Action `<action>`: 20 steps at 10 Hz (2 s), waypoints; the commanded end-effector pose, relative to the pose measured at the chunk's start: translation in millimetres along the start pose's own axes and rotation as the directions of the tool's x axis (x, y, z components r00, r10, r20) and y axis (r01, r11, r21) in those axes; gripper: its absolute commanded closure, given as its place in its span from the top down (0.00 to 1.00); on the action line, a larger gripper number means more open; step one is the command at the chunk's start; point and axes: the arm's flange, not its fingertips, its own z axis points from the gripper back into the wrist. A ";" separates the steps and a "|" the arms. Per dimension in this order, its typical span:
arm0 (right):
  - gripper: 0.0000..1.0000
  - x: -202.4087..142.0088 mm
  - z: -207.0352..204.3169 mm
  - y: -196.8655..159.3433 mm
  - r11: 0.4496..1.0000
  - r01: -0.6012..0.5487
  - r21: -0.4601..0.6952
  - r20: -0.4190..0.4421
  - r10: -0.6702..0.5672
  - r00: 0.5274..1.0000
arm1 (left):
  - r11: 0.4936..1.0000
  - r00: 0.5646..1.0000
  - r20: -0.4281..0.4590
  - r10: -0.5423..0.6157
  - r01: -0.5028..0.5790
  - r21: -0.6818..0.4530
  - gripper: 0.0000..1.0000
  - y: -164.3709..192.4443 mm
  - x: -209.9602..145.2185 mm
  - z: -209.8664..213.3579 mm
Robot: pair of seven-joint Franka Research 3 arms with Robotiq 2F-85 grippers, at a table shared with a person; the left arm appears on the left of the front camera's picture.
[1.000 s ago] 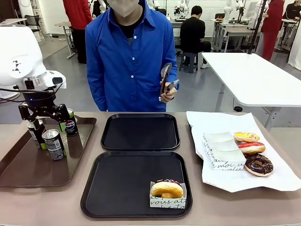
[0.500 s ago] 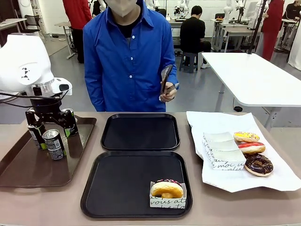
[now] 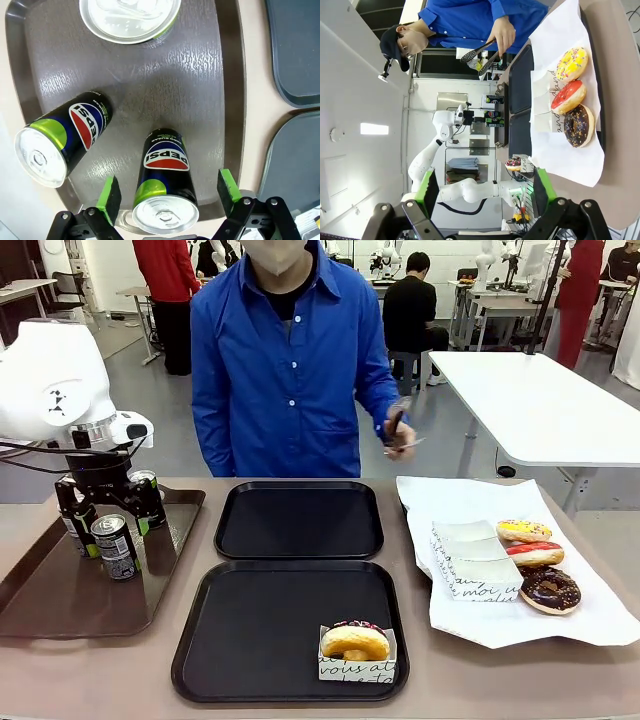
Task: Set up donuts and drinks on trays.
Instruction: Pick up one Pepsi coke and place it on the Flat Tray.
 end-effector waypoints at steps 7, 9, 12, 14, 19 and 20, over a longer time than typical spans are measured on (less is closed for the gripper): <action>1.00 -0.6 -1.2 1.6 1.000 0.000 0.013 0.005 0.000 1.000 | 0.998 0.998 0.007 0.059 -0.059 -0.013 1.00 13.0 -11.2 -11.8; 1.00 -0.6 -1.2 1.6 1.000 0.000 0.013 0.005 0.000 1.000 | 0.999 0.999 0.034 0.042 -0.042 -0.013 0.52 11.9 -11.5 -11.4; 1.00 -0.6 -1.2 1.6 1.000 0.000 0.013 0.005 0.000 1.000 | 0.999 0.999 0.023 0.043 -0.043 -0.008 0.00 12.3 -11.7 -11.1; 1.00 -0.6 -1.2 1.6 1.000 0.000 0.013 0.005 0.000 1.000 | 0.998 0.998 0.008 0.056 -0.056 -0.003 0.21 12.4 -10.8 -10.7; 1.00 -0.6 -1.2 1.6 1.000 0.000 0.013 0.005 0.000 1.000 | 0.999 0.997 -0.069 0.037 -0.039 -0.020 0.00 11.7 -15.8 24.4; 1.00 -0.6 -1.2 1.6 1.000 0.000 0.013 0.005 0.000 1.000 | 0.999 0.996 -0.089 -0.014 0.011 -0.030 0.00 9.8 -22.8 53.2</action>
